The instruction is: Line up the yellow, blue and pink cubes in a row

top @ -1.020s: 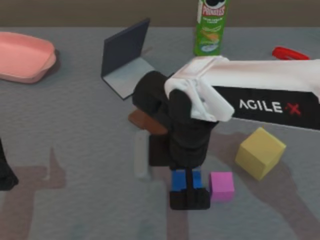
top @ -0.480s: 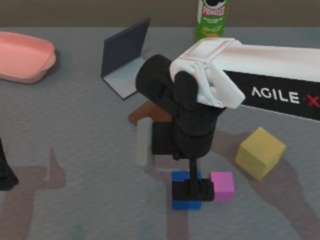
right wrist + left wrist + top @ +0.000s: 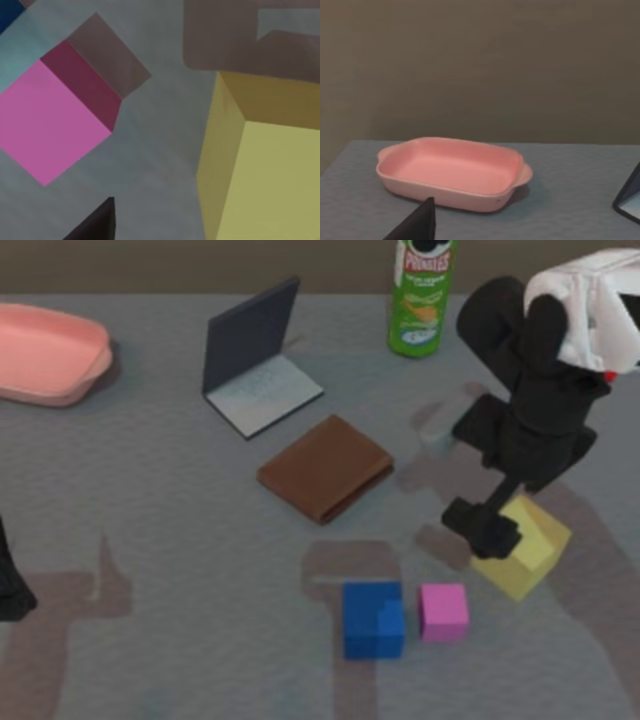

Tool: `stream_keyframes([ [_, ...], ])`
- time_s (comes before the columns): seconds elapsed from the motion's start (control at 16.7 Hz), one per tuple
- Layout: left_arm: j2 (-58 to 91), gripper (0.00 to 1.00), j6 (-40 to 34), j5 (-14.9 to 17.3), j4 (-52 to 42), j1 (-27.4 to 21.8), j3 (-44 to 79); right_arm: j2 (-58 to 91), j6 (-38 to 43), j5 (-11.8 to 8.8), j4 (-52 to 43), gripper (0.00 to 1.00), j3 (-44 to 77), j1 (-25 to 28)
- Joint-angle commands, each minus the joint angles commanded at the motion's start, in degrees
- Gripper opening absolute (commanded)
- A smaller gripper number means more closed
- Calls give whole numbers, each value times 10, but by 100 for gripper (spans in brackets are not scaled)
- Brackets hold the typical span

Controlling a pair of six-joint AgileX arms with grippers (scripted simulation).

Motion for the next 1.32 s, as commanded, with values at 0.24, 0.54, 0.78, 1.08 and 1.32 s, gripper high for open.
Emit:
stream_keyframes([
  [0.24,0,100,0,0,0,0,0,-9,34,0,5,100,-13,-34],
  [0.54,0,100,0,0,0,0,0,-2,34,1,13,100,-16,-33],
  [0.78,0,100,0,0,0,0,0,30,35,1,83,100,-53,-34],
  [1.08,0,100,0,0,0,0,0,74,36,1,179,100,-105,-33],
  [1.32,0,100,0,0,0,0,0,78,36,1,187,100,-109,-33],
])
